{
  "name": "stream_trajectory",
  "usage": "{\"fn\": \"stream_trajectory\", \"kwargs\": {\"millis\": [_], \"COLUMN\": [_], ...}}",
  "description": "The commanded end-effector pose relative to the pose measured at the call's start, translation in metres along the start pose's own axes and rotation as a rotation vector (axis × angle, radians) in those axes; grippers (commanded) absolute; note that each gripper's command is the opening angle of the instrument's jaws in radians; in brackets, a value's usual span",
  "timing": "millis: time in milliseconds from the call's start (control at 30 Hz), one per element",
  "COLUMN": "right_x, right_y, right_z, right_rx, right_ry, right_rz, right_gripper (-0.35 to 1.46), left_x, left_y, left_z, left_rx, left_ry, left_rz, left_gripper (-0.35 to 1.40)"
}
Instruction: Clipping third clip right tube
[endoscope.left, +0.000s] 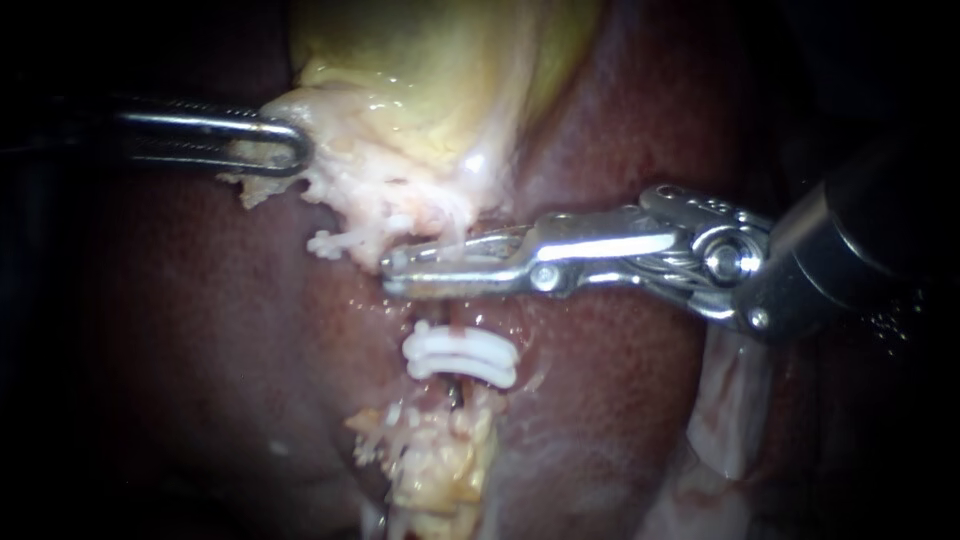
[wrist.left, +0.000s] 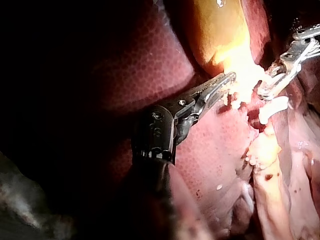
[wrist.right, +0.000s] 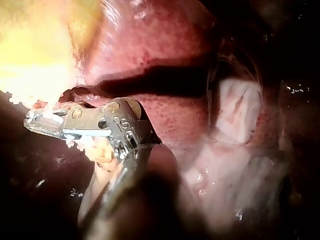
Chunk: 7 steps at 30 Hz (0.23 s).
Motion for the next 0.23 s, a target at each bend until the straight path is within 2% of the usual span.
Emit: {"fn": "stream_trajectory", "kwargs": {"millis": [33, 233], "right_x": [0.0000, -0.0001], "right_y": [0.0001, 0.0001], "right_z": [0.0000, 0.0000], "right_rx": [0.000, 0.000], "right_ry": [0.000, -0.001], "right_rz": [-0.001, -0.001], "right_gripper": [-0.35, -0.35], "left_x": [0.0000, 0.0000], "left_y": [0.0000, 0.0000], "left_z": [0.0000, 0.0000], "left_rx": [0.001, 0.001], "left_ry": [-0.001, -0.001], "left_rz": [0.000, 0.000], "left_gripper": [-0.35, -0.35]}}
